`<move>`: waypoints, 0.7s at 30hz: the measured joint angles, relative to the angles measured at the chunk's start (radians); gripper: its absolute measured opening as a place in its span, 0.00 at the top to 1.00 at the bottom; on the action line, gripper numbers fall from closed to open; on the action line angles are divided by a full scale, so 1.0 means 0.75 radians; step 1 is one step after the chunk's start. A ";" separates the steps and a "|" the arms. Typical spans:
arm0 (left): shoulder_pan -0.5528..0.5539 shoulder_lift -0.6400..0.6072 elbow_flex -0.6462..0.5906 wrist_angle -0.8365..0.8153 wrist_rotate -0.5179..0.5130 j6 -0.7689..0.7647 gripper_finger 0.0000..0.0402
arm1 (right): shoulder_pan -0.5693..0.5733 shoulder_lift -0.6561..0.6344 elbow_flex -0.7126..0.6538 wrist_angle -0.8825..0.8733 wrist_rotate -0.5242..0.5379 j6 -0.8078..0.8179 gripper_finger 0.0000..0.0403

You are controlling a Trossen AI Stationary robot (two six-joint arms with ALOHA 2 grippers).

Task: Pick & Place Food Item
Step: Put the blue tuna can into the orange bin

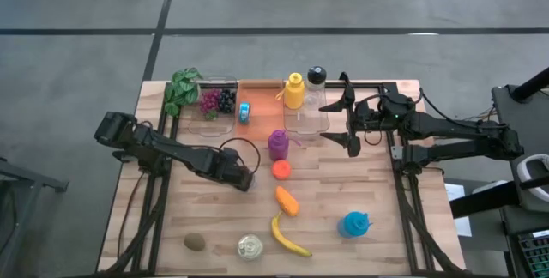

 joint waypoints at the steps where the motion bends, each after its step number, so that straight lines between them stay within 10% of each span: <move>1: 0.000 0.000 0.000 0.002 -0.002 0.000 1.00 | 0.000 0.000 0.000 0.000 -0.001 0.000 0.11; 21: 0.001 0.000 -0.044 0.011 0.021 0.207 1.00 | 0.000 0.000 0.000 0.000 0.000 0.025 0.11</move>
